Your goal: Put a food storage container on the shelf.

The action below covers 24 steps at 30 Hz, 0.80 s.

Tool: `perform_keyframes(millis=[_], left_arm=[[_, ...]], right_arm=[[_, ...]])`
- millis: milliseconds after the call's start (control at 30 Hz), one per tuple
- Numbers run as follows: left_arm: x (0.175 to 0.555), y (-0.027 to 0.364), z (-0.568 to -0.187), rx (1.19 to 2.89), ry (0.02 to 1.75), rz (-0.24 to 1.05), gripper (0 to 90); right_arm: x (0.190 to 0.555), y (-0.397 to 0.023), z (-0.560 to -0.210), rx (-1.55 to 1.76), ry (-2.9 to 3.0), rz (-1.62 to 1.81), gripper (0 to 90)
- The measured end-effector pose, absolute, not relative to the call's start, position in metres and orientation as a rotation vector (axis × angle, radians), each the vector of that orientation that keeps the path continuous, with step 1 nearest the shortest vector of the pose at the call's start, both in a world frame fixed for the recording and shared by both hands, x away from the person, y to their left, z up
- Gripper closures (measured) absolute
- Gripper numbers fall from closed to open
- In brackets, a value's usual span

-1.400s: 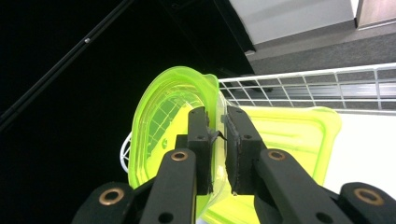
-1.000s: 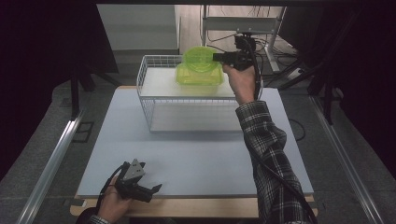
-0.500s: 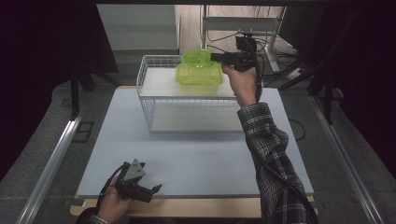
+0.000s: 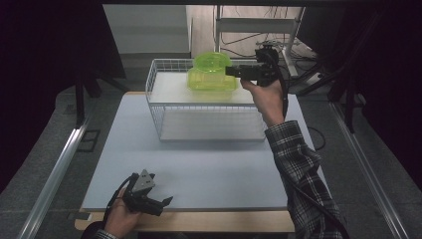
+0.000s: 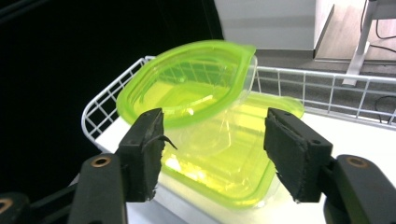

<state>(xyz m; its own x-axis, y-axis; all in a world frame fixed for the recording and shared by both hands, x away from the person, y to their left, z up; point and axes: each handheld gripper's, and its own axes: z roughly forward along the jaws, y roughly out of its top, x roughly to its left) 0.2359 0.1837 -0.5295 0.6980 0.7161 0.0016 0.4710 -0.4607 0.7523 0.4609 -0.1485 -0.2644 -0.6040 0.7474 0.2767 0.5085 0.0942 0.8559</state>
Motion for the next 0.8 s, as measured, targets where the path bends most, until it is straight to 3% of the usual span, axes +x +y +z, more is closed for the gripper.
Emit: perform_keyframes(millis=[800], left_arm=[[0.236,0.181,-0.529,2.149,0.909,0.384,1.8]], right_arm=[[0.424,-0.156,-0.297,1.109,2.269,1.469,20.1]])
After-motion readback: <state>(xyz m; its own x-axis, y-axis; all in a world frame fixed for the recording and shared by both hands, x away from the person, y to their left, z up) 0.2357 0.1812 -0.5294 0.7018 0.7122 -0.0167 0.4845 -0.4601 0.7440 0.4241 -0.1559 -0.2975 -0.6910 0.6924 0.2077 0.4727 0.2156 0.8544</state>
